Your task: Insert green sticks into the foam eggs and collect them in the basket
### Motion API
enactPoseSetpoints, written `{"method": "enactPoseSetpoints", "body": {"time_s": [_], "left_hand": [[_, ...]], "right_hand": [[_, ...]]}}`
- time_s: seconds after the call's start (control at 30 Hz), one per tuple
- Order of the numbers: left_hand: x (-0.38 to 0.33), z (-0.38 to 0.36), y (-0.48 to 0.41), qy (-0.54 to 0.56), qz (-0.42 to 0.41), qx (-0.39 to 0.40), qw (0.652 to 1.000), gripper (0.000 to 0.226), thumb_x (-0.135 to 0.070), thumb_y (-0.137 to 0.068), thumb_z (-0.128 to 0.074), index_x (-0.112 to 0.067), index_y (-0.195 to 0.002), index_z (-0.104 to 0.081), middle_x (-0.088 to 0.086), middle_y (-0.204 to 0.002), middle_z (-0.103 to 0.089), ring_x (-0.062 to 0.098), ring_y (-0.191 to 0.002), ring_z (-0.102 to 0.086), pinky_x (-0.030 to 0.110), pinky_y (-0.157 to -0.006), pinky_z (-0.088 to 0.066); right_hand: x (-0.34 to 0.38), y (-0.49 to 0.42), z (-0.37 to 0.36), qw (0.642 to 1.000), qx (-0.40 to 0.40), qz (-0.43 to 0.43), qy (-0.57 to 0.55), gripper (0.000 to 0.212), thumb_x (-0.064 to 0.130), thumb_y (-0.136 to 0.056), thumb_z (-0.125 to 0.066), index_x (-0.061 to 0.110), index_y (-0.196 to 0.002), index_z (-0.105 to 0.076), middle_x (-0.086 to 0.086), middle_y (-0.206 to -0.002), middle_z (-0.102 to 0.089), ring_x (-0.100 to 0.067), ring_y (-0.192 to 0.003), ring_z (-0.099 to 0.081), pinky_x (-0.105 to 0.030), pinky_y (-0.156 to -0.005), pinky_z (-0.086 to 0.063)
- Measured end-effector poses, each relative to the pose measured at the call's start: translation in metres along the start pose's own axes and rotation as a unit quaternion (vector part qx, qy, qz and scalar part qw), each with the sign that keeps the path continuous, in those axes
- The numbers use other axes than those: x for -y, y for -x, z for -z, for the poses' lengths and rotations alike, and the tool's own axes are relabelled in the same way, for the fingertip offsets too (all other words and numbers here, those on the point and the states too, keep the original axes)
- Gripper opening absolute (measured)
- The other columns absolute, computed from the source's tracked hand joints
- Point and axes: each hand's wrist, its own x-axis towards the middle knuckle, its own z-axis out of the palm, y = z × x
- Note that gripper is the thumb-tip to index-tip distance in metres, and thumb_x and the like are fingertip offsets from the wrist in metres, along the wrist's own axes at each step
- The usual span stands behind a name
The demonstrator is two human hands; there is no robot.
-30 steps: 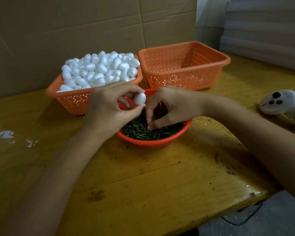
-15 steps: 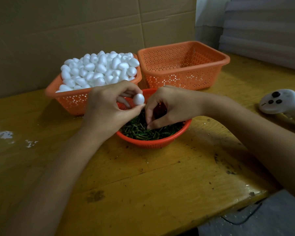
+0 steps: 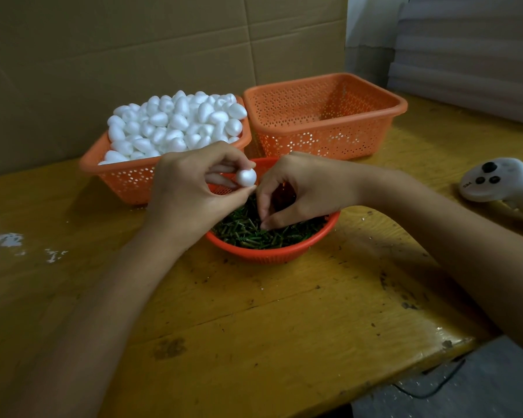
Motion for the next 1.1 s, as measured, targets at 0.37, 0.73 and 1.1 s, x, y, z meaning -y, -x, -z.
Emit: {"method": "enactPoseSetpoints", "body": {"time_s": [0.37, 0.73, 1.1], "left_hand": [[-0.0044, 0.0012, -0.0035, -0.001, -0.028, 0.006, 1.0, 0.02, 0.008, -0.082, -0.085, 0.001, -0.098, -0.077, 0.012, -0.101, -0.072, 0.018, -0.092, -0.076, 0.03, -0.08, -0.064], [-0.0006, -0.001, -0.003, 0.031, -0.006, 0.006, 0.999, 0.022, 0.011, -0.082, -0.082, -0.002, -0.097, -0.072, 0.008, -0.104, -0.076, 0.013, -0.094, -0.077, 0.031, -0.079, -0.065], [-0.0009, -0.0024, -0.0021, 0.034, -0.001, -0.003, 0.999, 0.024, 0.013, -0.081, -0.082, 0.0, -0.099, -0.072, 0.009, -0.105, -0.076, 0.01, -0.095, -0.077, 0.03, -0.084, -0.064]], "right_hand": [[0.0008, 0.0005, 0.0007, 1.0, 0.005, -0.001, -0.009, 0.006, 0.027, -0.088, -0.082, 0.022, -0.09, -0.08, 0.012, -0.087, -0.077, -0.006, -0.084, -0.07, -0.035, -0.086, -0.052], [0.001, -0.0001, 0.0007, 1.0, 0.008, 0.002, 0.0, 0.004, 0.027, -0.088, -0.082, 0.023, -0.09, -0.08, 0.014, -0.087, -0.076, -0.004, -0.084, -0.069, -0.031, -0.087, -0.051], [0.0003, 0.0, 0.0011, 1.0, 0.011, 0.001, 0.0, 0.004, 0.028, -0.088, -0.081, 0.024, -0.09, -0.08, 0.013, -0.088, -0.076, -0.006, -0.085, -0.07, -0.037, -0.088, -0.051]]}}
